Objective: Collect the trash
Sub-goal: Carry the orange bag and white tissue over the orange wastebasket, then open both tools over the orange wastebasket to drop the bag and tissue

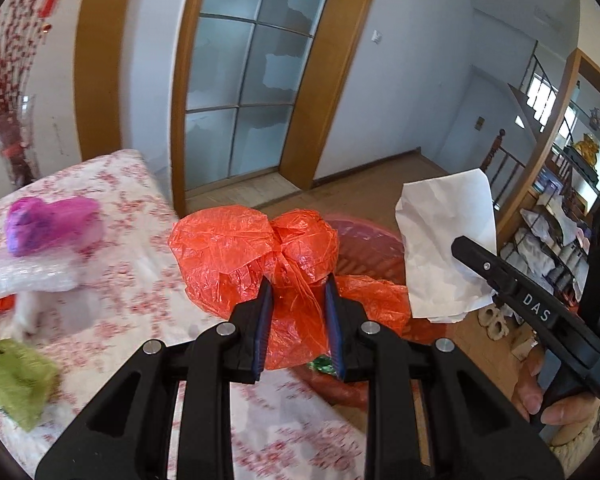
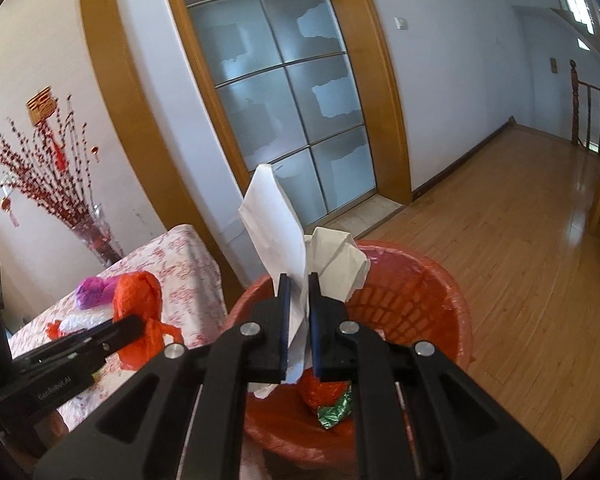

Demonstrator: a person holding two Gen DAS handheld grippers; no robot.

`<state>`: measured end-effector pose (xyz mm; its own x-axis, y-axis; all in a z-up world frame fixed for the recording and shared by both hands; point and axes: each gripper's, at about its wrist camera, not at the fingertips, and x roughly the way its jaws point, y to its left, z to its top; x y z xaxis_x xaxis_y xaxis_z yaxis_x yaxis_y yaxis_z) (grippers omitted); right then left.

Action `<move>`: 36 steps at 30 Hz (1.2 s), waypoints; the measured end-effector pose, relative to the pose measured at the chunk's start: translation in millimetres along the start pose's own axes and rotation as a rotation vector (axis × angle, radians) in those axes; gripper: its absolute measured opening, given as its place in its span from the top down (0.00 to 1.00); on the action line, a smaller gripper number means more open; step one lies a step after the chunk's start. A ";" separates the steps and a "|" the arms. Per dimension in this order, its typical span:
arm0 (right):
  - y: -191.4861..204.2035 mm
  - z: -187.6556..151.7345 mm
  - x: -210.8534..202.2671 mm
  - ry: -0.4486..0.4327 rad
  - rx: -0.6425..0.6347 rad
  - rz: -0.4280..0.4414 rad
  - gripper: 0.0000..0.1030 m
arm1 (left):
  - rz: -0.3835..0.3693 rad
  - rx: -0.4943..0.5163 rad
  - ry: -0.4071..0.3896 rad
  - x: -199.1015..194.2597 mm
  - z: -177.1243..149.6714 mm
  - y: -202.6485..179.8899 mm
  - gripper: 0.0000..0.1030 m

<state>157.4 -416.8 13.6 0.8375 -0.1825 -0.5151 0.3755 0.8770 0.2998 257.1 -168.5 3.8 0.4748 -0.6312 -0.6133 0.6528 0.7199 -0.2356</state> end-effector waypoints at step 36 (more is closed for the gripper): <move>-41.9 -13.2 28.3 0.009 0.029 -0.108 0.38 | 0.124 -0.017 0.099 30.5 -22.7 12.5 0.43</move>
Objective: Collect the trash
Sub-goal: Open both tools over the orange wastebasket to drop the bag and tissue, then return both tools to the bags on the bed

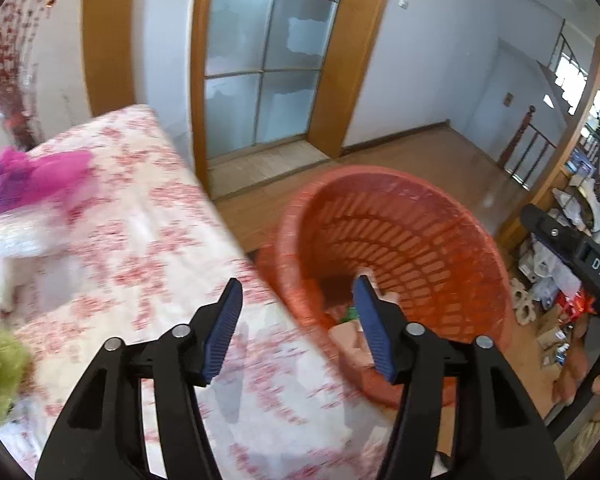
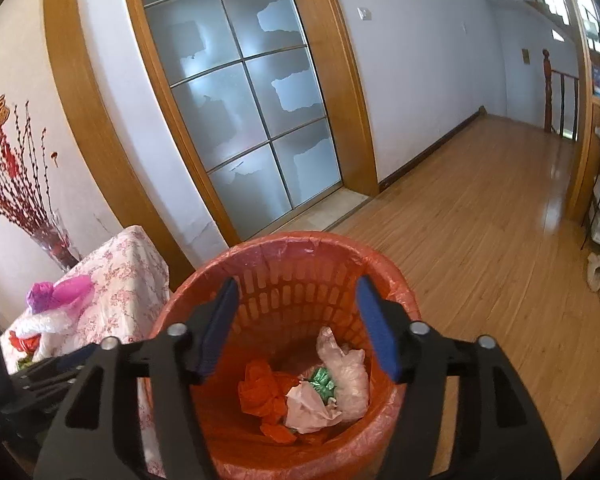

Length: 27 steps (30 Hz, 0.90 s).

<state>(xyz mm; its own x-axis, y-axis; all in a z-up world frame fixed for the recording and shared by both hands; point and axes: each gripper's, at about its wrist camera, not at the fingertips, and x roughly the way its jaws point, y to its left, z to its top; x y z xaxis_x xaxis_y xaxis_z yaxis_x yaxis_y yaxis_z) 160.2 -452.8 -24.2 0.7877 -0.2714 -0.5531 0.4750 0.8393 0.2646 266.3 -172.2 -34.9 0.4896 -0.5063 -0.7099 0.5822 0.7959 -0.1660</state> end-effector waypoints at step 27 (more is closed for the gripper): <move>164.0 -50.5 -14.2 0.110 -0.301 0.154 0.10 | 0.431 -0.269 -0.149 -139.9 -79.1 187.9 0.25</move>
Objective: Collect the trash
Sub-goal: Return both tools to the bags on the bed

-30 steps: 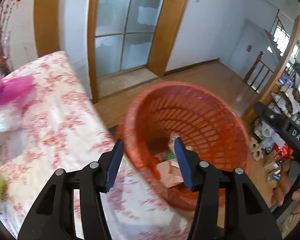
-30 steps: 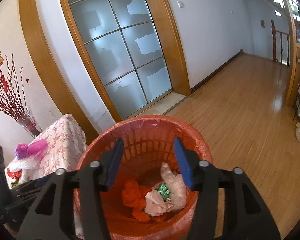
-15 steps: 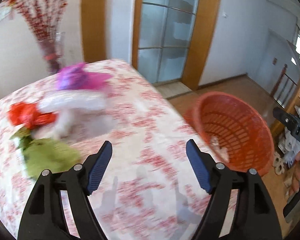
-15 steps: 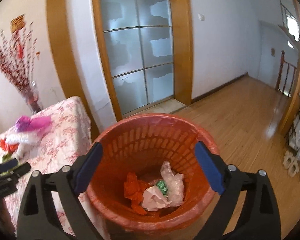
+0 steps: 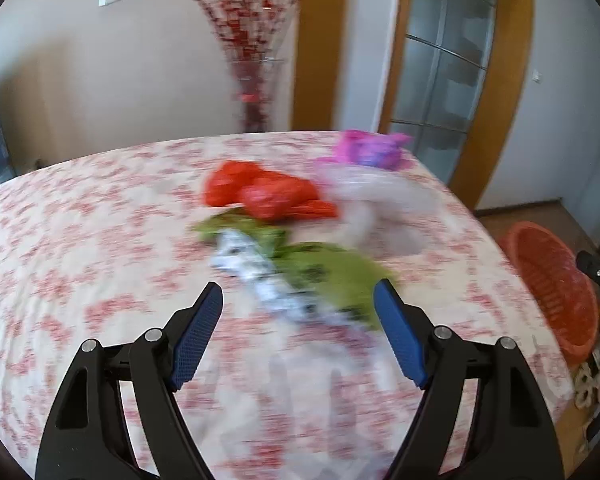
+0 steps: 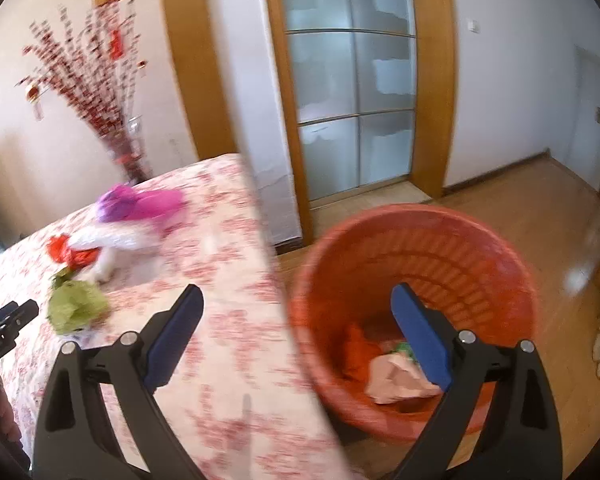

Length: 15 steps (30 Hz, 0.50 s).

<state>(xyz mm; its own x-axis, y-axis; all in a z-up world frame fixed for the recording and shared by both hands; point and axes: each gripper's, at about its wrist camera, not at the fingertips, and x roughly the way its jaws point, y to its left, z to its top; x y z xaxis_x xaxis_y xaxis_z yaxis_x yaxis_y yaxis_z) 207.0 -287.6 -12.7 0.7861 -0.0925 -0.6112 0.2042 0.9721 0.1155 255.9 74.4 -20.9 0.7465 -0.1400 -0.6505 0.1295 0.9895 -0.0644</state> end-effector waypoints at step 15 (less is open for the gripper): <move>184.0 -0.7 49.4 0.161 -0.159 0.343 0.57 | 0.137 -0.152 0.002 -2.4 -16.4 105.0 0.25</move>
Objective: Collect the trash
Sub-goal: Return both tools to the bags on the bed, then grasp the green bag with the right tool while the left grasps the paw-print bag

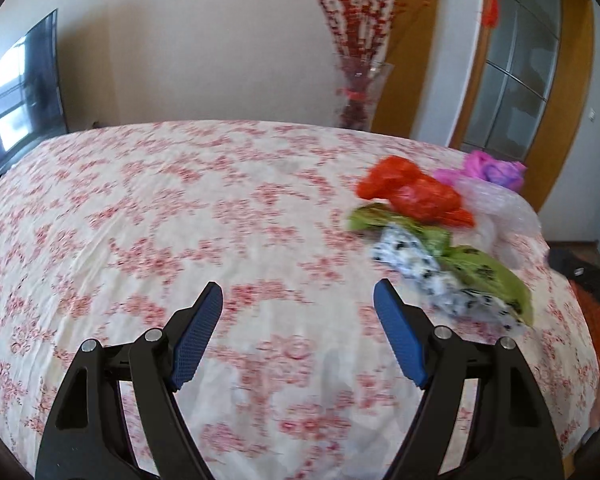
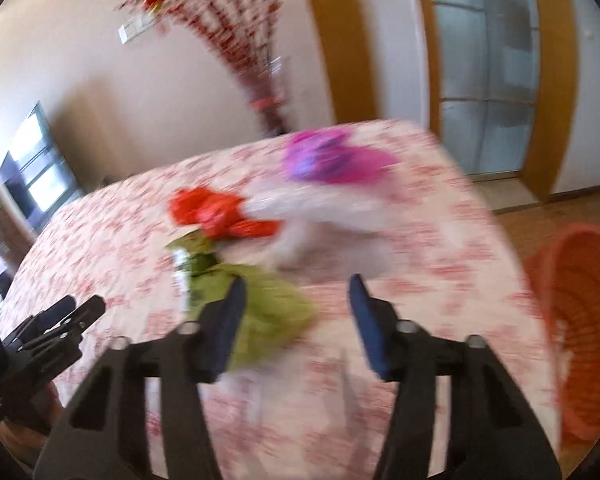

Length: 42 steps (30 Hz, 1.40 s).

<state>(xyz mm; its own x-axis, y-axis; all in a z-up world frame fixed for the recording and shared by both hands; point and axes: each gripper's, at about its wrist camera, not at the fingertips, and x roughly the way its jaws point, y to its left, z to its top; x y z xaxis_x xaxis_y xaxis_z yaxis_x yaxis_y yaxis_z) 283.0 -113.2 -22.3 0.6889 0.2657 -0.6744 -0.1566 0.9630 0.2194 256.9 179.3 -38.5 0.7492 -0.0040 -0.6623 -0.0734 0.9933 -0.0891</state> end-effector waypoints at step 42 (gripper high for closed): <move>-64.2 -31.5 -104.1 -0.177 0.014 -0.098 0.97 | -0.196 -0.010 0.160 47.0 6.9 -96.7 0.34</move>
<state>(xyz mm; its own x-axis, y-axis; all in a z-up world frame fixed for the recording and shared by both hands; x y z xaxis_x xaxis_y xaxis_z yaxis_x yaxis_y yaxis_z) 199.0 -201.3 11.6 0.8142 0.1571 -0.5589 -0.0735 0.9828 0.1691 303.9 83.8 -55.9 0.6362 -0.2156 -0.7408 0.0561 0.9705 -0.2343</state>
